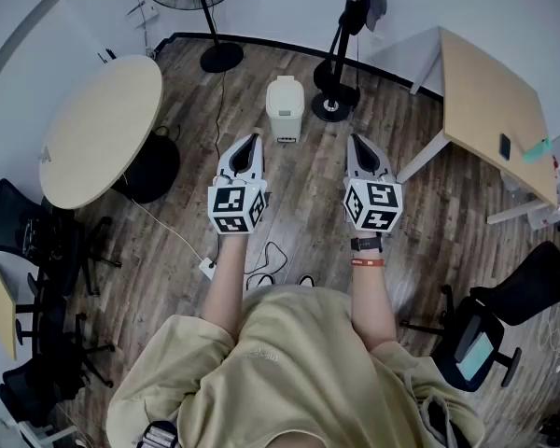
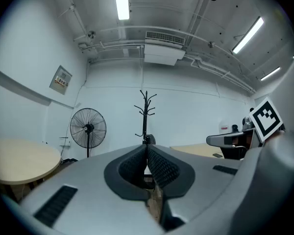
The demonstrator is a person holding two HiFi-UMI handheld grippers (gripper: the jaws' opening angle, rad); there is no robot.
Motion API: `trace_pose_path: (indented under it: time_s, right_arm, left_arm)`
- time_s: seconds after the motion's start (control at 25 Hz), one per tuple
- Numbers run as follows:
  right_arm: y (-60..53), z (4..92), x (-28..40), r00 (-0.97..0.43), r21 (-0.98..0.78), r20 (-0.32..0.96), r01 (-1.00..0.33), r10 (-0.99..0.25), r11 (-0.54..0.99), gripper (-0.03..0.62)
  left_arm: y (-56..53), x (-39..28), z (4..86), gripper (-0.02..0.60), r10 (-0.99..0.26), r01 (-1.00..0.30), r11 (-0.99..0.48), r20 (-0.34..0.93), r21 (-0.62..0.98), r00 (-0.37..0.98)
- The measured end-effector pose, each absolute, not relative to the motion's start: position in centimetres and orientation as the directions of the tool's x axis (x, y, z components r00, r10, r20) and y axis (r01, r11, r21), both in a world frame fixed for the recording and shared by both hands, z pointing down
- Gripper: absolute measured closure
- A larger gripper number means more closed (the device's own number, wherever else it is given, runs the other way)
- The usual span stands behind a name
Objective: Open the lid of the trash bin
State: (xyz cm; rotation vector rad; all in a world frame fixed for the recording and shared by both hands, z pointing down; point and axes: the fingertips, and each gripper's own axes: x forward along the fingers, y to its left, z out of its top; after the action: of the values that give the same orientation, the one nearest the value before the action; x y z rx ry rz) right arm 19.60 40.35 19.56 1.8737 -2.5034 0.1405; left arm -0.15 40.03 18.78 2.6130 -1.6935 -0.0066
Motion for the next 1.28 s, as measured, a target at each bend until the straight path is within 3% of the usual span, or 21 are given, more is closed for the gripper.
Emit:
trace_pose_path:
  time_s: [0.48, 0.88, 1.28]
  right_arm:
    - [41.9, 22.5, 22.0, -0.332, -0.128, 0.104, -0.939, -0.937, 0.319, 0.577]
    - [38.6, 24.4, 22.2, -0.35, -0.125, 0.139, -0.934, -0.926, 0.335, 0.577]
    - [28.9, 24.5, 17.9, -0.389, -0.136, 0.151, -0.919, -0.909, 0.371, 0.577]
  left_arm:
    - [42.3, 6.3, 20.5, 0.557, -0.896, -0.896, -0.442, 0.038, 0.029, 0.443]
    - [39.1, 7.1, 22.6, 0.557, -0.895, -0.895, -0.442, 0.046, 0.051, 0.444]
    - [29.6, 3.7, 22.8, 0.557, -0.89, -0.889, -0.449, 0.037, 0.086, 0.454]
